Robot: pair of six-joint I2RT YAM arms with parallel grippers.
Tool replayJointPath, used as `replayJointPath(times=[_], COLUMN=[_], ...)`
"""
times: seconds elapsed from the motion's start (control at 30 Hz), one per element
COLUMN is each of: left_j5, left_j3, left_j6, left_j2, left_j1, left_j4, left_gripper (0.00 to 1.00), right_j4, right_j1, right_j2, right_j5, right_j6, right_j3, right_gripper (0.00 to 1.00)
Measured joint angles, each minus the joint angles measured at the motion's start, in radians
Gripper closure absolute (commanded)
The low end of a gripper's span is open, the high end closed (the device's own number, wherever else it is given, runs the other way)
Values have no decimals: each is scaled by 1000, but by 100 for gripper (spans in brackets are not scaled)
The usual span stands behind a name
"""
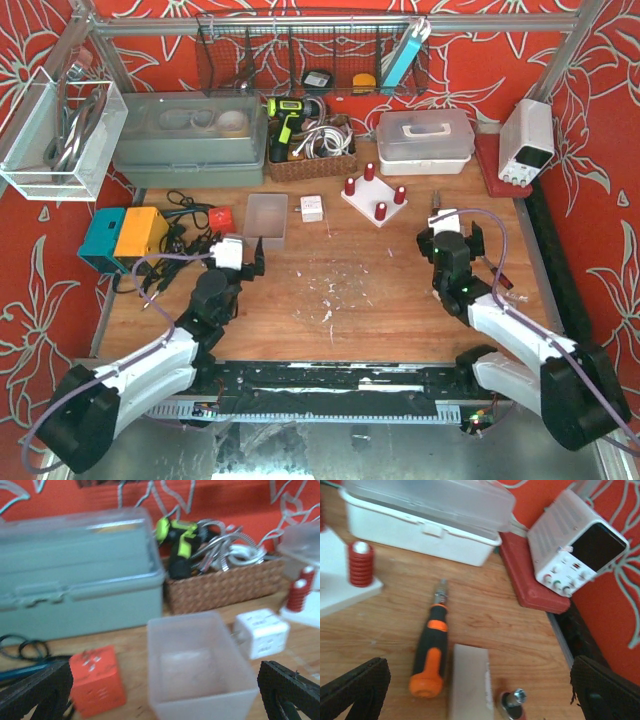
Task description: Install the large spring
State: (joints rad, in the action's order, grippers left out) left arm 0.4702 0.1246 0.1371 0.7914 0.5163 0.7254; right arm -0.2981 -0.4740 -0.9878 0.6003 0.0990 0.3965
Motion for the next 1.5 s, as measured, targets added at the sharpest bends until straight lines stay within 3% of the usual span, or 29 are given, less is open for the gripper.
replayJointPath(times=[0.2,0.6,0.97,1.5], left_j5=[-72,-357,-431,-432], left_j3=[-113,-117,-116,-44], left_j6=[-8,-34,-60,-123], left_j2=[61,339,597,611], left_j1=[-152,-358,-406,-459], left_j4=[124,421,622,537], left_gripper=[0,0,0,0], right_j4=[-190,-571,-615,-615], right_j1=[119,267,280,280], right_j2=[-128,-431,-431,-431], right_j5=[-15,-219,-256,-262], right_j6=[12,-11,-35,-38], right_j3=[-47,-148,-147,-147], right_gripper=[1,1,1,1])
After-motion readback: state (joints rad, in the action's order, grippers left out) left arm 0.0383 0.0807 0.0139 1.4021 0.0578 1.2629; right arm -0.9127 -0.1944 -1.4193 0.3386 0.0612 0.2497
